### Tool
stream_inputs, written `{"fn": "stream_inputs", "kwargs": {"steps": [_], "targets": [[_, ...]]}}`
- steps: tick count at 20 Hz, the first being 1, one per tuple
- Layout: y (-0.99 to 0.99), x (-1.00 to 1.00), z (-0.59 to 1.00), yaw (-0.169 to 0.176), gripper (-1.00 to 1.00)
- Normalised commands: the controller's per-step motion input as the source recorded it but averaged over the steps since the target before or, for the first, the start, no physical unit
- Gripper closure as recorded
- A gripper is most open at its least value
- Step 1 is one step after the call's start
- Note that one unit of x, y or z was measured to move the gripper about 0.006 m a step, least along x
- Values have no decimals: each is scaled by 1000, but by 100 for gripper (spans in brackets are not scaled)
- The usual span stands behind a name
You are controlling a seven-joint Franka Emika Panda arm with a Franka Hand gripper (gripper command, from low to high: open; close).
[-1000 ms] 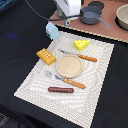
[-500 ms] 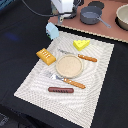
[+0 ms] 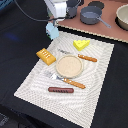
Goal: Interact with the objects in diverse but meaningful ways.
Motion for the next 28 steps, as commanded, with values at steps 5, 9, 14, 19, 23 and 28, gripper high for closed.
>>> {"fn": "stream_inputs", "kwargs": {"steps": [5,9,14,19,23,28], "targets": [[-99,1,-237,-5,-100],[-79,-31,-310,-4,-100],[-123,-271,-315,0,-100],[-54,-255,-246,0,100],[-16,-228,-176,0,100],[0,-187,-173,0,100]]}}
